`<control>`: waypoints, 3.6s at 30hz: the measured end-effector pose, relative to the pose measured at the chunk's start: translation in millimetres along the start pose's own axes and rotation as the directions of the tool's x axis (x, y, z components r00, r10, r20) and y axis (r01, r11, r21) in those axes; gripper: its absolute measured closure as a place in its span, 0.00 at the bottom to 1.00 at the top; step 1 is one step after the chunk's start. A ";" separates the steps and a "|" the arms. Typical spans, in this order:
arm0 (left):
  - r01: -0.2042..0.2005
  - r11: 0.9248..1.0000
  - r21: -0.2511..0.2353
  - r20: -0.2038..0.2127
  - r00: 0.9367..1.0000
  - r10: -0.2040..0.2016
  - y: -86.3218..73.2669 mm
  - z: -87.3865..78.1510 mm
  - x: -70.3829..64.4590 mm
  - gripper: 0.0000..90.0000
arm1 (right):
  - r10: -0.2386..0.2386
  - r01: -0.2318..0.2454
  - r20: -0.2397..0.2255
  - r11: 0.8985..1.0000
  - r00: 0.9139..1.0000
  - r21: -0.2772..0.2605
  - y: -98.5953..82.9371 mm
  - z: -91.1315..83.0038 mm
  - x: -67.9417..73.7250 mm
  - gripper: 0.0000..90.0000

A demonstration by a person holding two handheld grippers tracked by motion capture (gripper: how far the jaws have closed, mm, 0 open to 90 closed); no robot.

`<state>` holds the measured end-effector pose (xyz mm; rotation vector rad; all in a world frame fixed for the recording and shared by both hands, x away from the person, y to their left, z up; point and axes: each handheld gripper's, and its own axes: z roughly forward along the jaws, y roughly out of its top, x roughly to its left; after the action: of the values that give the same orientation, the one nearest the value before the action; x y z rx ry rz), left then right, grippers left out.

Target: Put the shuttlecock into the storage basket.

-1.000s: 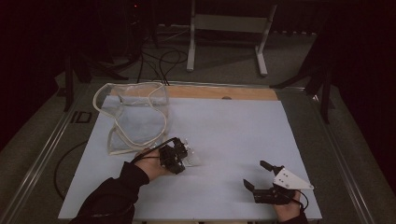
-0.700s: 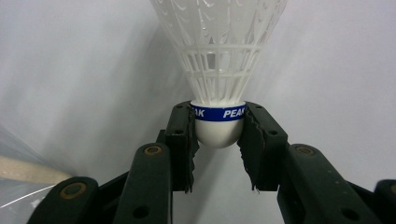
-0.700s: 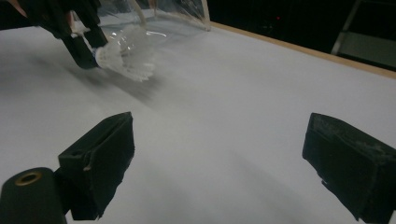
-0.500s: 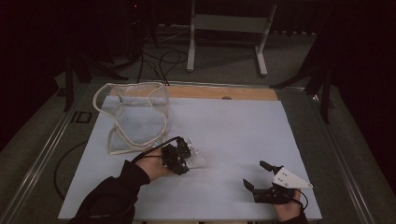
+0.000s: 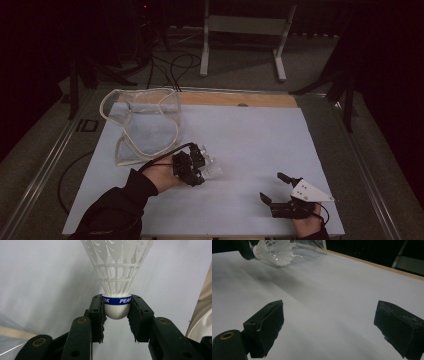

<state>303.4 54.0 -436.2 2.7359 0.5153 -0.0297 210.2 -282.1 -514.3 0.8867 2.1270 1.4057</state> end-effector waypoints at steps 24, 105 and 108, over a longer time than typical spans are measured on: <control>-0.015 0.999 -0.050 0.010 1.000 0.016 16.6 -50.8 0.6 0.74 | 0.008 -0.008 -0.005 1.000 1.000 0.003 -0.7 1.2 0.2 0.10; 0.364 0.909 -0.205 -0.244 0.880 -0.407 -90.7 -161.4 89.7 0.74 | 0.010 -0.010 -0.014 1.000 1.000 0.008 -1.3 2.6 1.0 0.10; 0.384 0.902 -0.199 -0.265 0.865 -0.427 -93.5 -159.8 93.7 0.74 | 0.010 -0.009 -0.015 1.000 1.000 0.009 -1.4 2.7 0.9 0.10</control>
<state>350.5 223.6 -326.2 2.4547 1.1318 0.3145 211.0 -280.1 -516.7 0.8933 2.1447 1.4130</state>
